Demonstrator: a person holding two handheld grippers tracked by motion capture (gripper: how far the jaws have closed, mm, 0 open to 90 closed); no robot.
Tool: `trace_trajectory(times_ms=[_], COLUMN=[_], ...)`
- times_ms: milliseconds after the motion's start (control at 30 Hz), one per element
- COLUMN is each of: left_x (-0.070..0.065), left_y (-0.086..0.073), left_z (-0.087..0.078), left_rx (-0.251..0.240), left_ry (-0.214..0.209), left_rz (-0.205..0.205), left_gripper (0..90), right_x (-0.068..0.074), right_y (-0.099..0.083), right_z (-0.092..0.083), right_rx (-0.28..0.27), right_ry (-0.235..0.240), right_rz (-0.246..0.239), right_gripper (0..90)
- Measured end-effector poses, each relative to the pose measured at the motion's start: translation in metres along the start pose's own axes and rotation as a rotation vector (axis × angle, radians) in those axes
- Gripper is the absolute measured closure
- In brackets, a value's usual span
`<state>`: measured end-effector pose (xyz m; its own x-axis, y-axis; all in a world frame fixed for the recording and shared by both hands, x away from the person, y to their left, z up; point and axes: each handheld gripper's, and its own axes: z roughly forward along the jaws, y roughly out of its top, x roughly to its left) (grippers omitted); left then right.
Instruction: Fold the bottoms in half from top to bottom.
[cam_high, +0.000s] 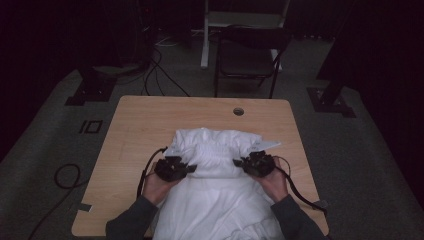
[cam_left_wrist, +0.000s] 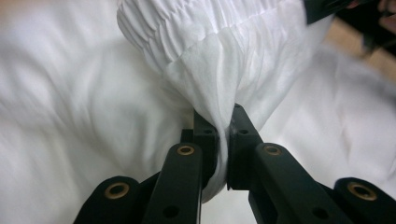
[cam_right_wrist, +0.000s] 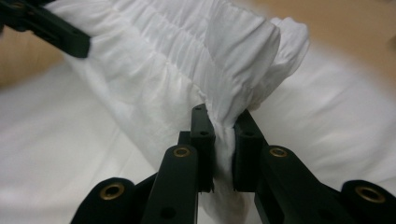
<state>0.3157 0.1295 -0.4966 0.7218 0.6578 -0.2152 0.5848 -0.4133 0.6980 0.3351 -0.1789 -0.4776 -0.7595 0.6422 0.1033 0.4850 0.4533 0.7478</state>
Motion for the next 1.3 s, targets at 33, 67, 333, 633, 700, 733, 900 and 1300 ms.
trace_trajectory(times_ms=[33,67,333,633,700,733,900,1300], left_x=[0.001,0.002,0.017,0.056,0.065,0.069,0.087,0.102], left_y=[-0.008,-0.015,-0.023,0.01,0.019,0.024,0.046,0.078], left_z=[0.006,0.01,0.034,0.051,0.056,0.059,0.074,0.1], left_rx=[0.02,0.034,0.079,0.069,0.072,0.073,0.076,0.068], left_ry=[0.01,0.015,0.047,0.155,0.184,0.202,0.257,0.379], left_rz=[-0.007,-0.017,0.013,0.044,0.047,0.05,0.044,0.02], left_gripper=[84.3,84.2,83.4,83.0,83.0,83.0,82.8,82.1], right_x=[0.002,0.004,-0.002,-0.025,-0.033,-0.037,-0.06,-0.097], right_y=[-0.006,-0.014,-0.035,-0.009,0.0,0.004,0.024,0.05], right_z=[0.006,0.013,0.051,0.078,0.086,0.091,0.108,0.128], right_rx=[0.018,0.043,0.141,0.14,0.137,0.132,0.13,0.132], right_ry=[0.005,0.02,0.03,-0.014,-0.032,-0.042,-0.099,-0.179], right_rz=[0.004,0.015,0.056,0.068,0.068,0.068,0.088,0.185], right_gripper=[81.7,81.7,81.5,81.5,81.4,81.4,81.4,81.1])
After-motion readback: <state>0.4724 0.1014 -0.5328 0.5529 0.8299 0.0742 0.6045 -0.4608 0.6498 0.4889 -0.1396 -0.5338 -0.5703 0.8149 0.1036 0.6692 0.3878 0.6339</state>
